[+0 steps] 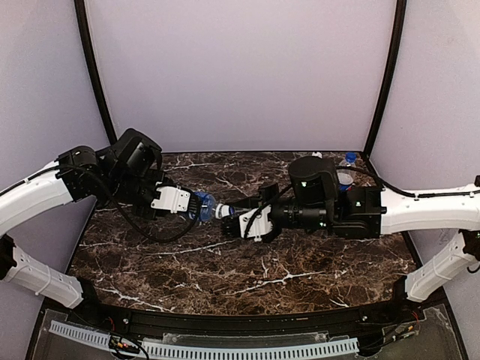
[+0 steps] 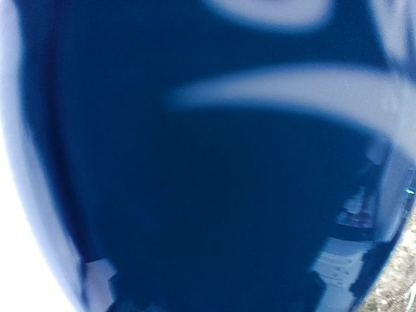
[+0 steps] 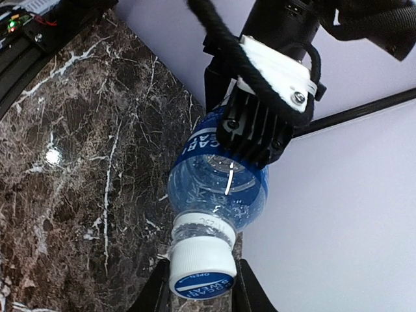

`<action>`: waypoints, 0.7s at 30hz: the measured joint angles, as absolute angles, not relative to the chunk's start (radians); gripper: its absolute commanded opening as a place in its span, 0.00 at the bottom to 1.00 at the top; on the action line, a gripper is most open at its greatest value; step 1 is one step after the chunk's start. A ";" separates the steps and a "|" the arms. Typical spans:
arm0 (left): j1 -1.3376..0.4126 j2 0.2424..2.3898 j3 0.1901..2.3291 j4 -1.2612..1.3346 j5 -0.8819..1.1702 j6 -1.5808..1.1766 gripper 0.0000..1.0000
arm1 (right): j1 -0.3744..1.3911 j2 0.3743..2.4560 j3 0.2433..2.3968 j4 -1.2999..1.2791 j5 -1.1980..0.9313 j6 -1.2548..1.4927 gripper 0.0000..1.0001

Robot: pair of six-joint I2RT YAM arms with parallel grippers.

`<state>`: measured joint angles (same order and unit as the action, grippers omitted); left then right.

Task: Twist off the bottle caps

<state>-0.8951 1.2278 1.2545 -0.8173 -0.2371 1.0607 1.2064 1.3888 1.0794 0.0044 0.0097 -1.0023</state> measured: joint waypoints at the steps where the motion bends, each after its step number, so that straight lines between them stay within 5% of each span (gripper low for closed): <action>1: -0.896 1.231 1.254 -0.827 -0.230 1.058 0.01 | 1.216 1.387 1.066 0.018 0.026 -1.047 0.00; 12: -0.897 1.236 1.256 -0.840 -0.214 1.043 0.01 | 1.230 1.298 1.000 0.145 0.116 -1.176 0.00; 21: -0.892 1.233 1.243 -0.730 -0.273 1.007 0.01 | 0.944 1.445 1.248 -0.156 0.113 -0.461 0.00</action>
<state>-0.8917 1.2331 1.2430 -0.7303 -0.2733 1.0069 0.9436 1.4448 1.2476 -0.1558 0.1131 -0.4610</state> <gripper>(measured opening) 0.364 0.246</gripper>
